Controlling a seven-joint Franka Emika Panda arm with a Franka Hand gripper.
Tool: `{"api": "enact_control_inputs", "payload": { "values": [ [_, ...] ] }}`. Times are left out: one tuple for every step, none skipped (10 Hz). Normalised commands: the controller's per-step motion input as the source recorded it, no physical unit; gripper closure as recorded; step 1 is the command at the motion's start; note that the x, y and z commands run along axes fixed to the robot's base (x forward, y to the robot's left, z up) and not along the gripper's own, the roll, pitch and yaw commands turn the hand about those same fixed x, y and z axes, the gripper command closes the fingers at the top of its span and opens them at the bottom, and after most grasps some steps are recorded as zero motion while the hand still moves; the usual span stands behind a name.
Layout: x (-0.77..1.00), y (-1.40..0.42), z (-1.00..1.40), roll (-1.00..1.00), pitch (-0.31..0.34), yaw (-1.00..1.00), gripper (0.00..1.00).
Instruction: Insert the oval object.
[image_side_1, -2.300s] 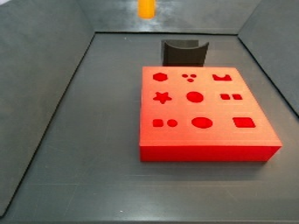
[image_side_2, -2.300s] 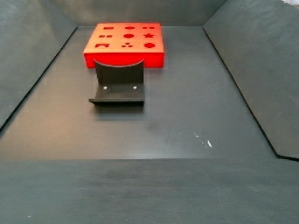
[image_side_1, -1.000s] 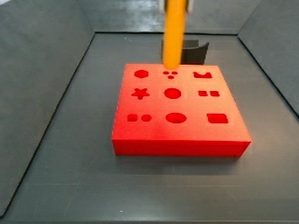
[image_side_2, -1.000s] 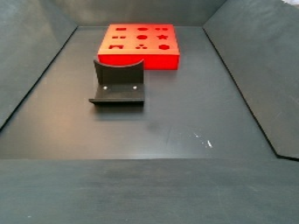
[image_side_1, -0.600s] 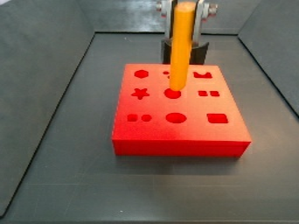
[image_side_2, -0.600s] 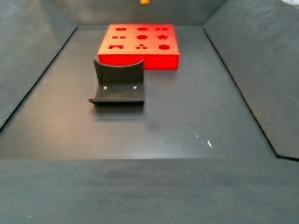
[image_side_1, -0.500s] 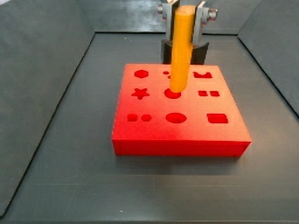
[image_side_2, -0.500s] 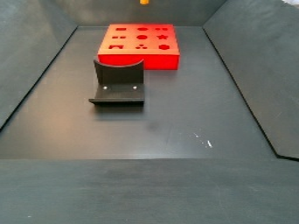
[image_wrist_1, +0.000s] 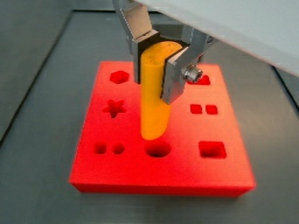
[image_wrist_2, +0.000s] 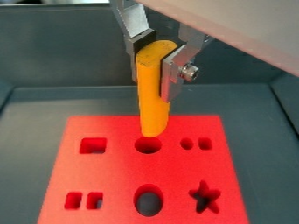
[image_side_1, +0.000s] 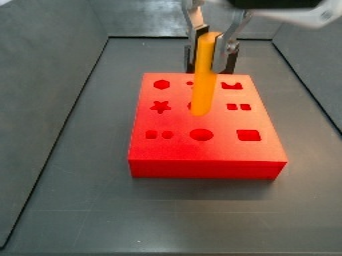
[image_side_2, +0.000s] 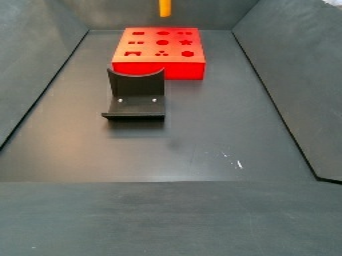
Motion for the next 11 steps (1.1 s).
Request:
{"api": "enact_control_inputs", "payload": {
  "values": [
    [0.0, 0.0, -0.23, -0.01, 0.079, -1.0, 1.0],
    [0.01, 0.0, -0.15, -0.05, 0.01, -1.0, 1.0],
    [0.06, 0.0, -0.15, -0.05, 0.0, -1.0, 1.0],
    [0.07, 0.0, -0.14, -0.06, 0.0, -1.0, 1.0],
    [0.11, 0.0, -0.11, -0.07, 0.0, -0.99, 1.0],
    [0.14, 0.0, -0.12, -0.07, 0.0, -0.97, 1.0],
    [0.17, 0.0, -0.11, -0.08, 0.0, -0.94, 1.0],
    [0.41, 0.0, 0.0, -0.12, 0.0, -0.71, 1.0],
    [-0.05, 0.0, -0.07, 0.0, 0.0, 0.0, 1.0],
    [0.29, -0.03, -0.07, 0.02, 0.0, -0.24, 1.0],
    [0.36, 0.0, -0.14, 0.08, 0.0, -0.55, 1.0]
  ]
}}
